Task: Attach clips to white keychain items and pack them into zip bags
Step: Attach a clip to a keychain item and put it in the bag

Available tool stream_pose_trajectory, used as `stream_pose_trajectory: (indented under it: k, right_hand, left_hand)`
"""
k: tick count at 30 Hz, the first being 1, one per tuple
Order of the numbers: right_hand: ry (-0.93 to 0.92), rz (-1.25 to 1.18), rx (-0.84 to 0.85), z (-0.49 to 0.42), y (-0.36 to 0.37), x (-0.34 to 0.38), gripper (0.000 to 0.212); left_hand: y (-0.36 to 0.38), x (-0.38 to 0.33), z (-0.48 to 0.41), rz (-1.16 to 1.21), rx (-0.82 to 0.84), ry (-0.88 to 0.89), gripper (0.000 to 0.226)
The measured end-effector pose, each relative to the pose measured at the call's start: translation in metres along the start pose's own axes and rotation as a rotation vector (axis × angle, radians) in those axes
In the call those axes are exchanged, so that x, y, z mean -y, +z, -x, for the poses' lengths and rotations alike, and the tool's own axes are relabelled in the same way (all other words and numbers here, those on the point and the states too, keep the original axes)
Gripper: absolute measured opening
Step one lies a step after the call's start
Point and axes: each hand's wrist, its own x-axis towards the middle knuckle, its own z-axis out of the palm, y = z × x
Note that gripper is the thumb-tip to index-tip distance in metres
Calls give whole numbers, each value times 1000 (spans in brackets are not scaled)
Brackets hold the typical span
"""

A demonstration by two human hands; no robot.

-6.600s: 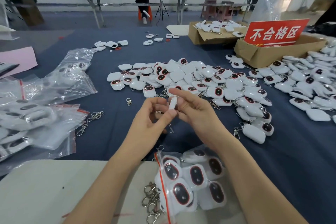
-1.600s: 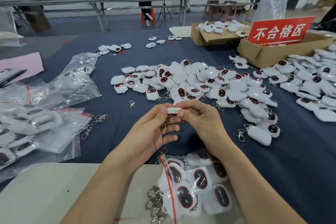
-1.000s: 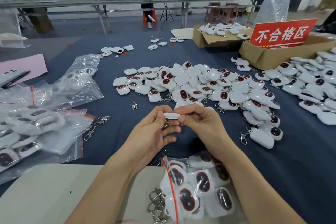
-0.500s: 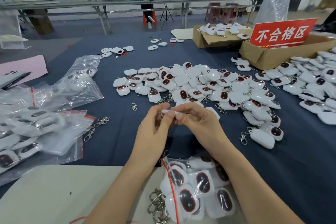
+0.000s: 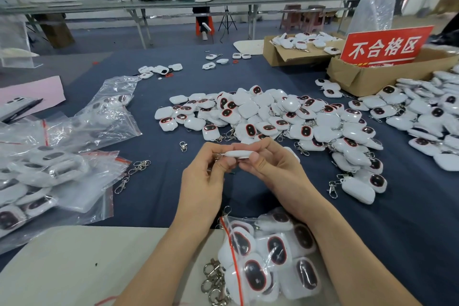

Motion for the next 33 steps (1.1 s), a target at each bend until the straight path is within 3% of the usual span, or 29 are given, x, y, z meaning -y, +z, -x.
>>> stream_pose_trajectory:
  k: [7,11,15,21,24,28,33]
  right_hand:
    - [42,-58,-42,0,3,2,7]
    - [91,-7,-39,-1,1,-2,23]
    - [129,103,3,-2,1,-4,17]
    - [127,69,3,-3,-1,-6,18]
    - [95,38,12,-2,-2,-7,6]
    - [47,32,12,-1,-1,-6,30]
    - [52,25,-6,-2,0,-6,24]
  left_hand:
    - [1,-4,1,-6,-9,13,18]
    - [2,-9,2,34,-56,25,5]
    - [1,-9,2,96,-22,4,17]
    - [0,-5,3,82,23,12,23]
    - [-1,-6,3,98,55,9,25]
    - [-3,-5,3,76,88,5,26]
    - [-2,-6,2,74,78,-7,27]
